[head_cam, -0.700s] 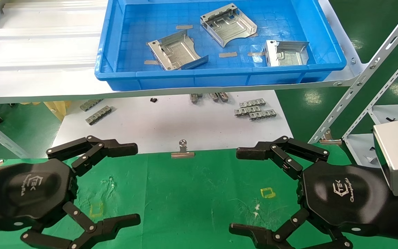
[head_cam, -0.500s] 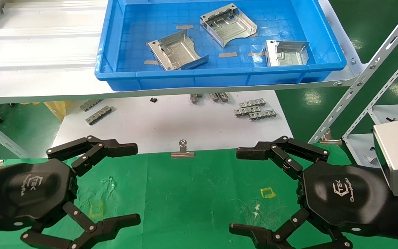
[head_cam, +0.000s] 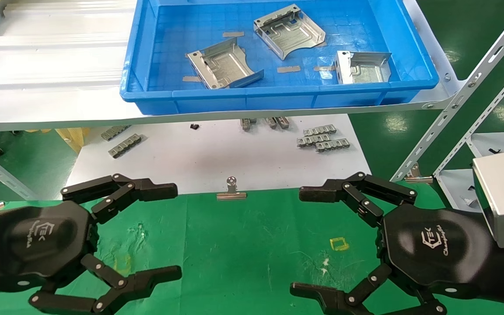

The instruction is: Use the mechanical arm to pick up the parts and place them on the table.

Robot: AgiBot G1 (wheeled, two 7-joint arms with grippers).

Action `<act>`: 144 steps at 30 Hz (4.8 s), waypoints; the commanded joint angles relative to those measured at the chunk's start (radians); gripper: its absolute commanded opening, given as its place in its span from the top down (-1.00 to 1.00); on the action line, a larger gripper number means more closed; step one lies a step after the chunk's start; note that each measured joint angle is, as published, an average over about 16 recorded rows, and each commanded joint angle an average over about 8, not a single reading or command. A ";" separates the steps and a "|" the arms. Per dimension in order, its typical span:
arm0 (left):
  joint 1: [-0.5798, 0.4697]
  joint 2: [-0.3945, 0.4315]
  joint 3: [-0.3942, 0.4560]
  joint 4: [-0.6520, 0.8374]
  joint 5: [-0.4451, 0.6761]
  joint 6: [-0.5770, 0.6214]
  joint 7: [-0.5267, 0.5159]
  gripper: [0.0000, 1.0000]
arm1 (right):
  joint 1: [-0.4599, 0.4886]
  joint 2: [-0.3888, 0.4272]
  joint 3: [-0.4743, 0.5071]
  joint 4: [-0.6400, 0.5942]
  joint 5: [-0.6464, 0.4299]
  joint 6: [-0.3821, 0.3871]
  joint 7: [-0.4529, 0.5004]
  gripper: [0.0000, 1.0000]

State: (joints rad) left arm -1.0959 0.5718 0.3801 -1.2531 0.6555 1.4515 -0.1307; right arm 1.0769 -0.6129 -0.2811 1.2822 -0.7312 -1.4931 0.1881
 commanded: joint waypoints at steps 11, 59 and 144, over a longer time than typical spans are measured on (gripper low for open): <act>0.000 0.000 0.000 0.000 0.000 0.000 0.000 1.00 | 0.000 0.000 0.000 0.000 0.000 0.000 0.000 -1.00; 0.000 0.000 0.000 0.000 0.000 0.000 0.000 1.00 | 0.837 -0.756 -0.579 -0.790 -1.061 0.887 0.662 1.00; 0.000 0.000 0.001 0.000 0.000 0.000 0.000 -1.00 | 0.789 -0.557 -0.766 -0.558 -0.635 0.911 0.402 1.00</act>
State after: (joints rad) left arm -1.0961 0.5717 0.3806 -1.2530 0.6552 1.4514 -0.1305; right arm 1.8661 -1.1695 -1.0490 0.7280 -1.3728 -0.5740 0.5852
